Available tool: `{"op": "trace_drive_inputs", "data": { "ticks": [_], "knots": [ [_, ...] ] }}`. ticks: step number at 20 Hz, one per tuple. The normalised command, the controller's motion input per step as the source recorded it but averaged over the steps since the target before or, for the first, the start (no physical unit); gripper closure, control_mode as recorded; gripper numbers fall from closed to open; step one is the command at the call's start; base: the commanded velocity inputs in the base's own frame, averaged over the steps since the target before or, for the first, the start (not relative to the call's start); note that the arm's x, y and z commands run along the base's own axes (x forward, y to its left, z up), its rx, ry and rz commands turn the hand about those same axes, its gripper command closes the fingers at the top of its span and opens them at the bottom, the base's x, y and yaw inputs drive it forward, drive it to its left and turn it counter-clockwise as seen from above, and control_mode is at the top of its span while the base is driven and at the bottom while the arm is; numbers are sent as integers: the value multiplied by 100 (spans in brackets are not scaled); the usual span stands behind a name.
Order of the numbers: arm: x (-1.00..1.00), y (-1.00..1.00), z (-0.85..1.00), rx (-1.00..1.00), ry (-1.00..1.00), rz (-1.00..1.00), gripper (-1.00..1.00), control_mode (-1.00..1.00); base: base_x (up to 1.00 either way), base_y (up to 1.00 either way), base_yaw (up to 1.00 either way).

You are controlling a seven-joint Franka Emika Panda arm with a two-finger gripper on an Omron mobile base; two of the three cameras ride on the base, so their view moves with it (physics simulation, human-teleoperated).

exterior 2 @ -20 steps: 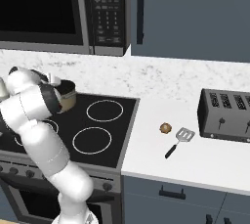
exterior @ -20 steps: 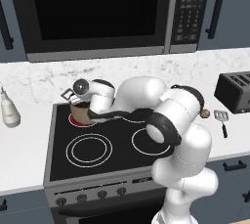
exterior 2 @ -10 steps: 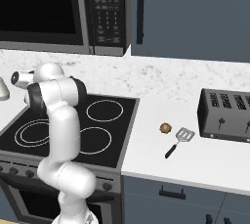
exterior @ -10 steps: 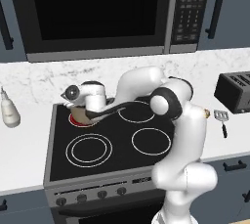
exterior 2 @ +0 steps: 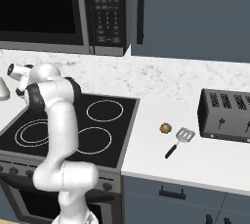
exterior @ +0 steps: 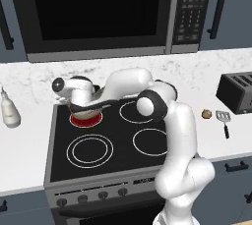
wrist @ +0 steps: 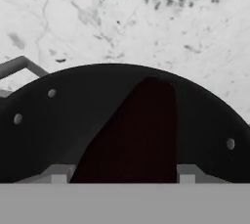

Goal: Put the avocado and mushroom in the pot. Retrieve the spatula and lightly stir the vegetables in the pot.

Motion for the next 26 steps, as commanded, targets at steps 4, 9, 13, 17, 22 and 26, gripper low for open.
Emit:
{"op": "trace_drive_inputs", "data": {
  "ticks": [4,9,13,17,22,26],
  "knots": [
    [11,-10,-6,0,12,-7,-100,-100,0,0,0],
    [0,-40,-1,0,8,-7,-100,-100,0,0,0],
    [-2,-47,0,0,3,-3,-100,-100,0,0,0],
    [-34,-26,0,1,0,0,-100,-100,0,0,0],
    [-83,-4,3,3,-1,0,-100,-100,0,0,0],
    [-100,0,21,5,-6,0,-100,-100,0,0,0]
  ]
}}
